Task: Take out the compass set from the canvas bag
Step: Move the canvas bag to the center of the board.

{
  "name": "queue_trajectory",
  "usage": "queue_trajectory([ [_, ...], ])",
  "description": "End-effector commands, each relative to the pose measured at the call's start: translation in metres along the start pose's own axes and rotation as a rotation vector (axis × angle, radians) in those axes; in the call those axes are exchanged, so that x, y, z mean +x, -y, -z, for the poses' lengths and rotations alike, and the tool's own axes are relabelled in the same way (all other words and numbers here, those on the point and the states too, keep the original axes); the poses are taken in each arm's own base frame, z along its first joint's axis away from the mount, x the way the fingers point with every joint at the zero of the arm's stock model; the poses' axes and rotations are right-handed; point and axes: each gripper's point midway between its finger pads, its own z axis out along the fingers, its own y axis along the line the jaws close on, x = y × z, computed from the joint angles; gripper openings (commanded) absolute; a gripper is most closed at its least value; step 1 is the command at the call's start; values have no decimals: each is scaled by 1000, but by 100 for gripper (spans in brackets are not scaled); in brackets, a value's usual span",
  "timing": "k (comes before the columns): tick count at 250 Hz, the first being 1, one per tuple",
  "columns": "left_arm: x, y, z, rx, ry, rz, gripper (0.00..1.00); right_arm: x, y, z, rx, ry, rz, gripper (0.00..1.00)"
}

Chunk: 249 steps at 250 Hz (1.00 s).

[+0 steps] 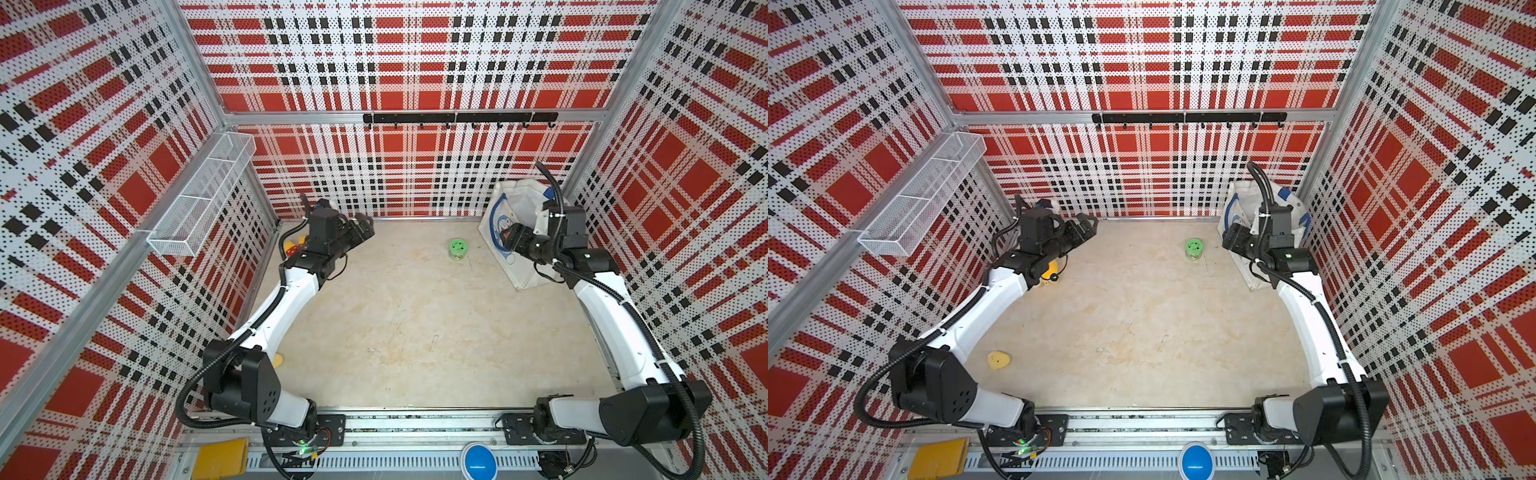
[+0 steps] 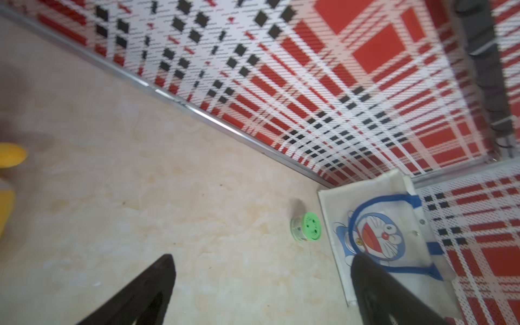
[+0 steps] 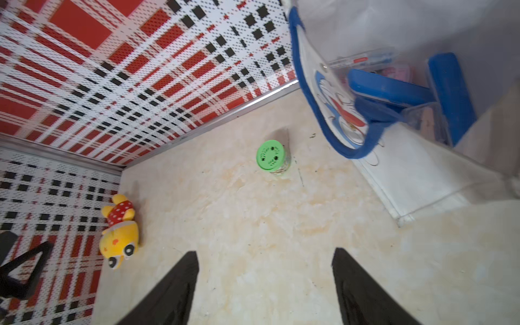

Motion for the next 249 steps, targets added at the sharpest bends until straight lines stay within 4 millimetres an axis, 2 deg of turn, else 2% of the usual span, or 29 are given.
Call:
queue_trajectory([
  [1, -27, 21, 31, -29, 130, -16, 100, -15, 8, 5, 89, 13, 60, 100],
  [25, -39, 22, 34, 64, 171, 89, 100, -35, 6, 7, 124, 46, 104, 100],
  [29, -45, 13, 34, 72, 183, 121, 100, -37, 7, 6, 131, 47, 110, 100],
  [60, -53, -23, 22, 159, 176, 361, 100, -59, 11, -5, 189, 40, 151, 100],
  [70, -55, -22, 21, 202, 169, 361, 100, -62, 13, -10, 206, 20, 159, 99],
  [87, -58, -6, 23, 244, 155, 267, 100, -67, 20, -23, 235, -17, 176, 91],
  [101, -56, 2, 27, 218, 149, 202, 100, -70, 25, -33, 258, -44, 193, 84],
  [122, -52, 10, 33, 168, 165, 133, 100, -74, 38, -46, 287, -79, 208, 80],
  [160, -33, 22, 40, 116, 171, 17, 99, -73, 58, -70, 286, -156, 204, 70],
  [164, -23, 33, 41, 133, 151, -3, 100, -72, 60, -72, 283, -162, 204, 69],
  [220, 46, 74, 54, 17, 81, -388, 99, -59, 74, -95, 280, -235, 231, 64],
  [249, 67, 87, 60, -1, 59, -468, 100, -52, 87, -107, 308, -272, 232, 56],
])
